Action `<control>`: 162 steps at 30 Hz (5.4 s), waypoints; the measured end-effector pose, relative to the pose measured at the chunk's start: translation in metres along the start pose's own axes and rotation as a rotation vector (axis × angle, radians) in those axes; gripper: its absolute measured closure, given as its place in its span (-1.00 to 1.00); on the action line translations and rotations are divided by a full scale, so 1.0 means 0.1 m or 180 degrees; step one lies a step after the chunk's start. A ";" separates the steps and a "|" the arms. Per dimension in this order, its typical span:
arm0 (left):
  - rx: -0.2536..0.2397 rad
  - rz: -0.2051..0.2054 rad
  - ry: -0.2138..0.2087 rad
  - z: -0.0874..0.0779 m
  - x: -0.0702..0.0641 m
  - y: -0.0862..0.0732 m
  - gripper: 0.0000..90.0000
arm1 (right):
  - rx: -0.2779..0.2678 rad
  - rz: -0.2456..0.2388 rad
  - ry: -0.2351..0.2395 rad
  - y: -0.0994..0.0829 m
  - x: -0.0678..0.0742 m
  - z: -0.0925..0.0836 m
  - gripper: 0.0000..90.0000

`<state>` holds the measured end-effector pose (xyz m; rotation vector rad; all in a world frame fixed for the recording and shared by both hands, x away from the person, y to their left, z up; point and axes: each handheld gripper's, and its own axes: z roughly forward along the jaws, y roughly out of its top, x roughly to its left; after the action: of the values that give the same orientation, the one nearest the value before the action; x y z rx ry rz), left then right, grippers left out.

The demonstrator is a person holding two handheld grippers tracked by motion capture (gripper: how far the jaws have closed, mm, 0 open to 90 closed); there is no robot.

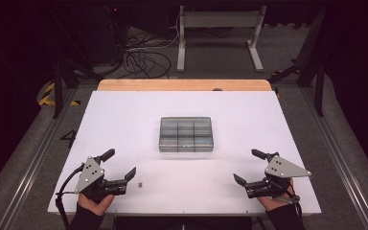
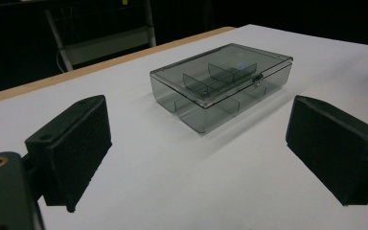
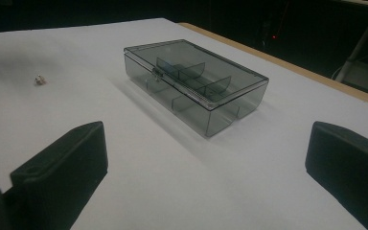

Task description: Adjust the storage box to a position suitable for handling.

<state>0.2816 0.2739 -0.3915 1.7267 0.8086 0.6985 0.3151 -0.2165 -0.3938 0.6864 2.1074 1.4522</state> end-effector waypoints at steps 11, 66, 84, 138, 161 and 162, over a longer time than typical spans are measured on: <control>0.0022 0.0034 0.0005 0.00 -0.01 0.01 -0.80 | 0.0031 0.0020 0.0040 -0.01 0.00 0.02 -0.96; 0.0378 0.0056 -0.0319 0.42 0.03 0.33 -0.66 | 0.0305 0.0036 0.0290 0.37 -0.04 0.46 -0.83; 0.0710 -0.0007 -0.0371 0.90 0.13 0.31 -0.58 | 0.0535 0.0168 0.0281 0.37 -0.16 0.79 -0.69; 0.1074 0.0001 -0.0618 1.43 0.13 -0.02 -0.02 | 0.1082 0.0258 0.0223 0.20 -0.26 1.21 0.20; 0.1122 0.0059 -0.0555 1.47 0.10 -0.03 0.17 | 0.1103 0.0187 0.0162 0.21 -0.22 1.22 0.59; 0.1122 0.0060 -0.0553 1.47 0.10 -0.03 0.17 | 0.1103 0.0187 0.0162 0.21 -0.22 1.22 0.59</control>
<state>0.4014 0.1999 -0.4340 2.0814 0.8300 0.4265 0.4130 -0.1391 -0.4102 0.8515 2.4260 1.1528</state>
